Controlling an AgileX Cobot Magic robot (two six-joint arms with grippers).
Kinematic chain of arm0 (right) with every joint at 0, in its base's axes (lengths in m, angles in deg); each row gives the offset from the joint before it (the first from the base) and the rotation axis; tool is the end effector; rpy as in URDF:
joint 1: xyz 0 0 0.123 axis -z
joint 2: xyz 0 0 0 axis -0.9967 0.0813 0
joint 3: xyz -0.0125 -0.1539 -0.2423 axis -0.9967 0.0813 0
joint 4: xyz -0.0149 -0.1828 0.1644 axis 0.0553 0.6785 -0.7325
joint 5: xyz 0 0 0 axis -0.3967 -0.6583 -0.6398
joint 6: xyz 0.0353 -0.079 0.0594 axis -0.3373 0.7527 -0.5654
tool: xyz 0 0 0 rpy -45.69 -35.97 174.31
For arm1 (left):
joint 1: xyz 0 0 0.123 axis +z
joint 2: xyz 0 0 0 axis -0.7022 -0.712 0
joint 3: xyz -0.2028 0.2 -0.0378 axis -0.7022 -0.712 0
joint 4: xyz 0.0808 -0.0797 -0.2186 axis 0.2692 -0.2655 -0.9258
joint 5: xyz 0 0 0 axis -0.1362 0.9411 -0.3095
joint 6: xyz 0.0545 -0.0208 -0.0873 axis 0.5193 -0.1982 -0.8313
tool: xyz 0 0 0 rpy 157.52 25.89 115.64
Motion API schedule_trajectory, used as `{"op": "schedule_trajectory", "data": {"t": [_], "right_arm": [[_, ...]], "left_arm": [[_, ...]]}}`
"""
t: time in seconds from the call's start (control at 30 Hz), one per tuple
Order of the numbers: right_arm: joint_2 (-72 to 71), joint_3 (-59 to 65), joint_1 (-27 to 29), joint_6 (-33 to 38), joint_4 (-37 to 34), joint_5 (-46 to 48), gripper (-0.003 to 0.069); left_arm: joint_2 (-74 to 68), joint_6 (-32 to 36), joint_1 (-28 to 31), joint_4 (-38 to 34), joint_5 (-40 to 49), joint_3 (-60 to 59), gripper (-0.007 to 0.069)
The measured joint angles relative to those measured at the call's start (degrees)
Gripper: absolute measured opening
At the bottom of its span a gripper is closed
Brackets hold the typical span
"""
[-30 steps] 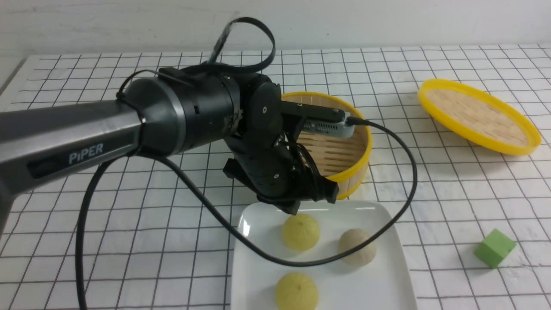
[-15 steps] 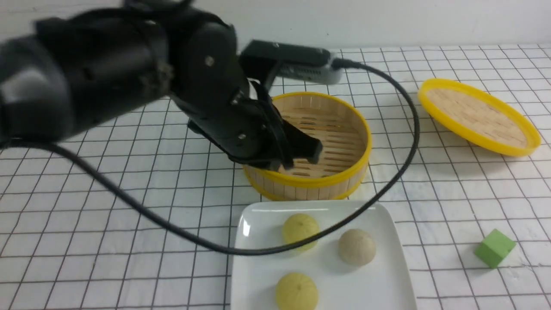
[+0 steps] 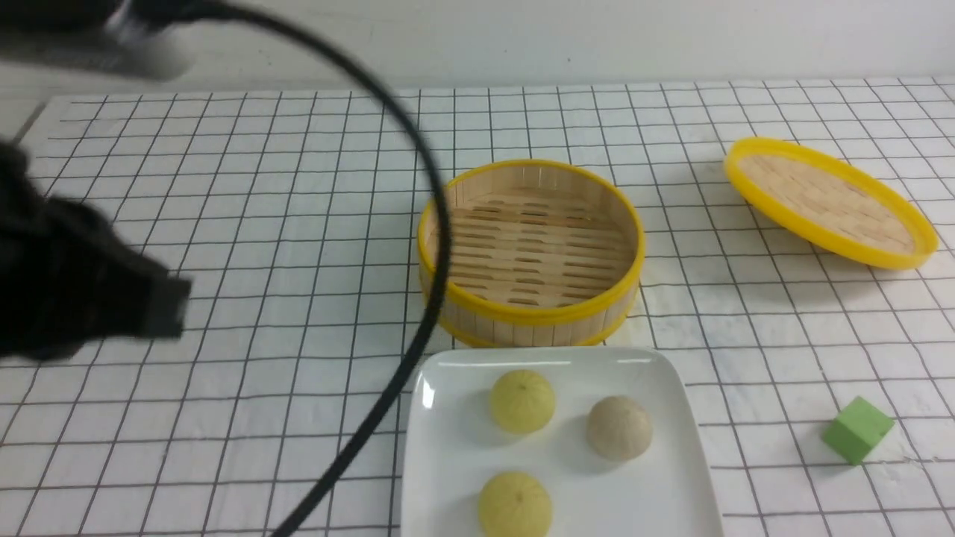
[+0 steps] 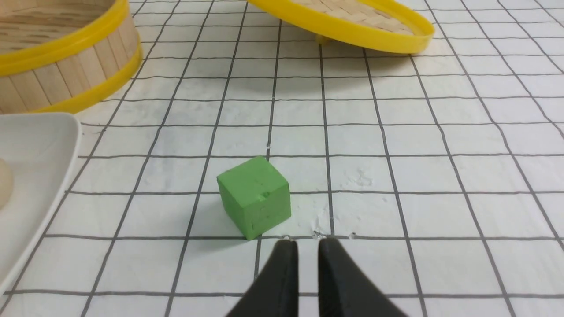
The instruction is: Put the steamed buns into the plate on the white-black tablecloth.
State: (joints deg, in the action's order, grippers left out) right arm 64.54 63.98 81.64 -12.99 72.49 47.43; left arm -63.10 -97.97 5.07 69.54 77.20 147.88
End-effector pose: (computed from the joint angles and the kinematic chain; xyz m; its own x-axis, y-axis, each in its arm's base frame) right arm 0.0575 0.0019 0.1668 -0.3114 0.0573 -0.9485 -0.0248 0.9974 0.0684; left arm 0.1225 -0.0710 0.3825 -0.6632 0.1402 -0.7352 0.2995 0.9499 -0.0890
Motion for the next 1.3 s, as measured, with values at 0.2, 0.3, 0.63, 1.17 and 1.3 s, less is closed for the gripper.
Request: {"op": "schedule_trajectory", "data": {"t": [0.2,0.3,0.63,1.17,1.3], "right_arm": [[0.0,0.0,0.0,0.0,0.0,0.1,0.0101],[0.0,0.0,0.0,0.0,0.1,0.1,0.0106],[0.0,-0.1,0.0,0.0,0.1,0.1,0.0118],[0.0,-0.1,0.0,-0.5,0.2,0.2,0.0132],[0.0,-0.1,0.0,-0.5,0.2,0.2,0.0141]], "left_arm": [[13.7,-11.1,0.0,2.0,-22.4,-19.3,0.0013],[19.1,-16.9,0.0,3.5,-39.3,-30.5,0.0015],[21.0,-18.6,0.0,5.5,-48.2,-43.9,0.0020],[29.2,12.2,13.5,-12.7,-48.1,-52.7,0.0036],[36.5,20.8,24.8,-15.1,-50.2,-58.8,0.0036]]}}
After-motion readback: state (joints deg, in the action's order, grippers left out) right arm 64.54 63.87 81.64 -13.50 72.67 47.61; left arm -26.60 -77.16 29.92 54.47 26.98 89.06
